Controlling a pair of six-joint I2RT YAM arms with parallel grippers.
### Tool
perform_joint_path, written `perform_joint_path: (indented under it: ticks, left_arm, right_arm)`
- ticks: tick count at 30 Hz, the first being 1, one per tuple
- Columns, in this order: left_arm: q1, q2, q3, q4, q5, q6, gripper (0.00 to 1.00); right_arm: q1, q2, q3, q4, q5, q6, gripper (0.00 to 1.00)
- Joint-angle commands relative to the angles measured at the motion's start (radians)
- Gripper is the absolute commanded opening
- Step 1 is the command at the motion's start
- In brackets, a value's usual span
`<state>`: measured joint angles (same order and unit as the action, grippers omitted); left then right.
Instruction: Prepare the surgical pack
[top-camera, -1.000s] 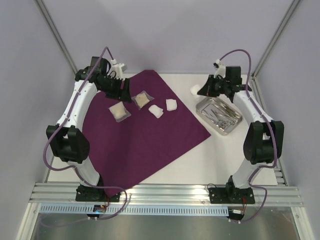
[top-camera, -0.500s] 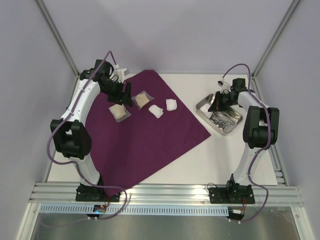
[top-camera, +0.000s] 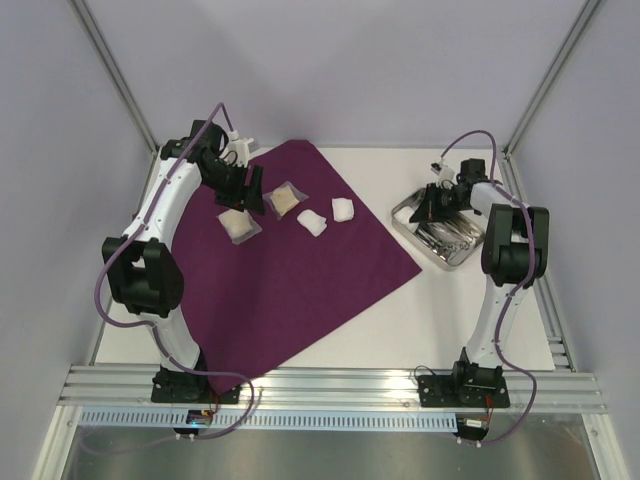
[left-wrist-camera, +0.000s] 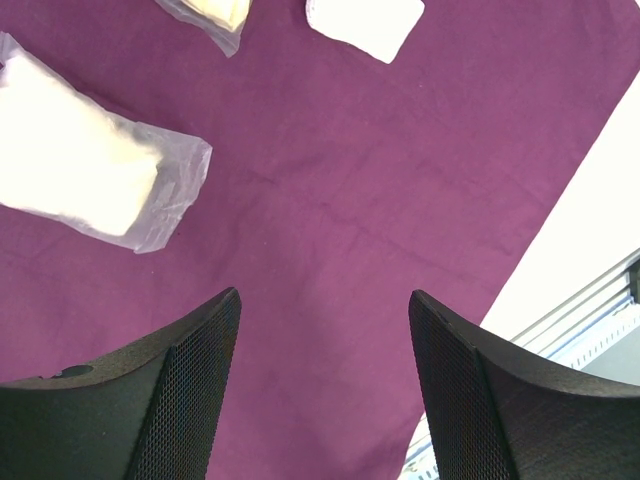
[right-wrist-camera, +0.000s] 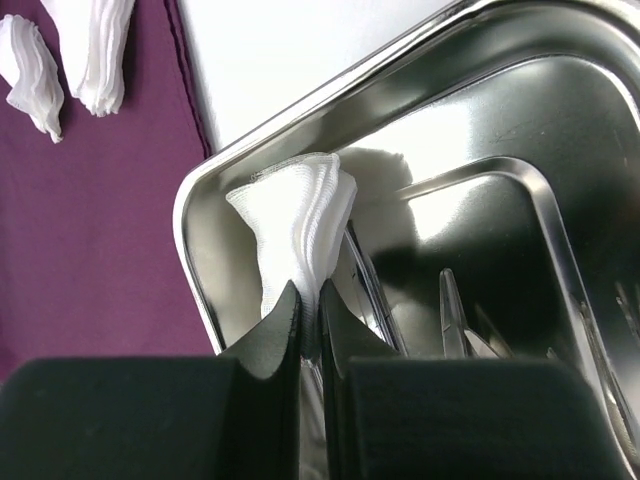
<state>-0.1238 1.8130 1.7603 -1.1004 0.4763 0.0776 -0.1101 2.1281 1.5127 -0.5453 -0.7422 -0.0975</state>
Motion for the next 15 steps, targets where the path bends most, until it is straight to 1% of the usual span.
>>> perform_joint_path:
  ticks: [1,2,3,5,6,7,8,9,12,14,15]
  left_arm:
    - [0.003,-0.001,0.031,-0.009,0.002,0.004,0.77]
    - [0.003,-0.003,0.034,-0.010,0.004,0.004,0.77]
    - [0.003,-0.001,0.034,-0.010,0.005,0.005,0.77]
    - [0.003,-0.003,0.034,-0.010,0.005,0.005,0.77]
    - [0.003,-0.001,0.036,-0.010,0.005,0.005,0.77]
    - [0.003,-0.003,0.036,-0.010,0.005,0.004,0.77]
    - [0.003,-0.004,0.037,-0.009,0.005,0.004,0.77]
    - [0.003,-0.004,0.038,-0.010,0.007,0.004,0.77]
    - [0.003,-0.009,0.036,-0.013,0.012,0.005,0.77]
    - [0.003,-0.012,0.036,-0.015,0.010,0.007,0.77]
    - [0.003,-0.014,0.034,-0.015,0.010,0.008,0.77]
  right_arm:
    - [-0.003,0.004,0.055,0.035,0.007,0.018,0.02]
    - [-0.003,0.004,0.058,0.025,0.041,0.031,0.04]
    - [-0.003,0.013,0.067,0.019,0.055,0.042,0.11]
    - [0.004,0.032,0.086,-0.028,0.088,0.044,0.16]
    - [0.007,0.041,0.098,-0.053,0.108,0.032,0.20]
    - [0.012,0.058,0.122,-0.076,0.134,0.027,0.27]
    - [0.019,0.061,0.126,-0.105,0.168,0.018,0.29]
    - [0.023,0.061,0.126,-0.107,0.181,0.018,0.33]
    - [0.023,0.035,0.106,-0.090,0.231,0.027,0.36]
    - [0.023,0.015,0.106,-0.088,0.277,0.030,0.41]
    - [0.024,0.007,0.110,-0.093,0.293,0.031,0.46]
